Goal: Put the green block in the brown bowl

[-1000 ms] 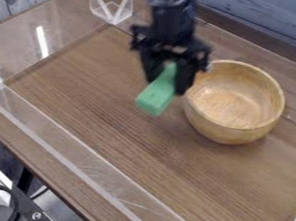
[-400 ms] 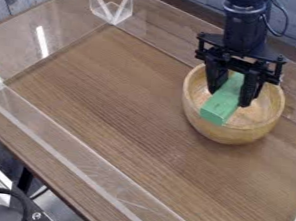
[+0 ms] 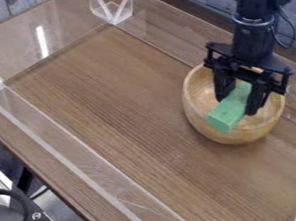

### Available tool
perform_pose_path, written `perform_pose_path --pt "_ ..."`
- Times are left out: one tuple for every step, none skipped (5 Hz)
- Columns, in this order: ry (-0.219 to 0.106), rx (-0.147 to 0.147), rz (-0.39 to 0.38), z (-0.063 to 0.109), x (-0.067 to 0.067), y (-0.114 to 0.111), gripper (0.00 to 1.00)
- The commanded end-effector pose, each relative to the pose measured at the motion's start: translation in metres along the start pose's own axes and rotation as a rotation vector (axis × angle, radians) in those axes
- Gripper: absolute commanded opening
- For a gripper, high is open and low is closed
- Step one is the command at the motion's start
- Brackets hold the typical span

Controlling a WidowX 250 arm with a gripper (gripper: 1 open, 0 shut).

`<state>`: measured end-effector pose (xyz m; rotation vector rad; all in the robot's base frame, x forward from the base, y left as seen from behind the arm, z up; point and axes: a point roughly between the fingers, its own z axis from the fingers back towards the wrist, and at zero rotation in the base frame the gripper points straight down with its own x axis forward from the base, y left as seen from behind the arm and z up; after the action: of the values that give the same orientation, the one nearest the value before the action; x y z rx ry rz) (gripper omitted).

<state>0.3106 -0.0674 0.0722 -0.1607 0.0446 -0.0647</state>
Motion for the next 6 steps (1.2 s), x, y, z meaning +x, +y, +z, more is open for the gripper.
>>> perform_pose_path --pt "-0.051 0.005 -0.031 0.0082 0.0119 -0.0081 0.0" --pt "-0.046 0.011 -0.04 0.0021 0.014 -0.0096 0.0" --pt "-0.046 0.014 -0.045 -0.0009 0.0153 -0.0108 0.0" --pt "-0.057 0.016 -0.05 -0.0002 0.0158 -0.0118 0.0" --pt "-0.07 0.02 -0.054 0.0019 0.0154 -0.0129 0.0" --pt "-0.08 0.023 -0.056 0.002 0.016 -0.0124 0.0"
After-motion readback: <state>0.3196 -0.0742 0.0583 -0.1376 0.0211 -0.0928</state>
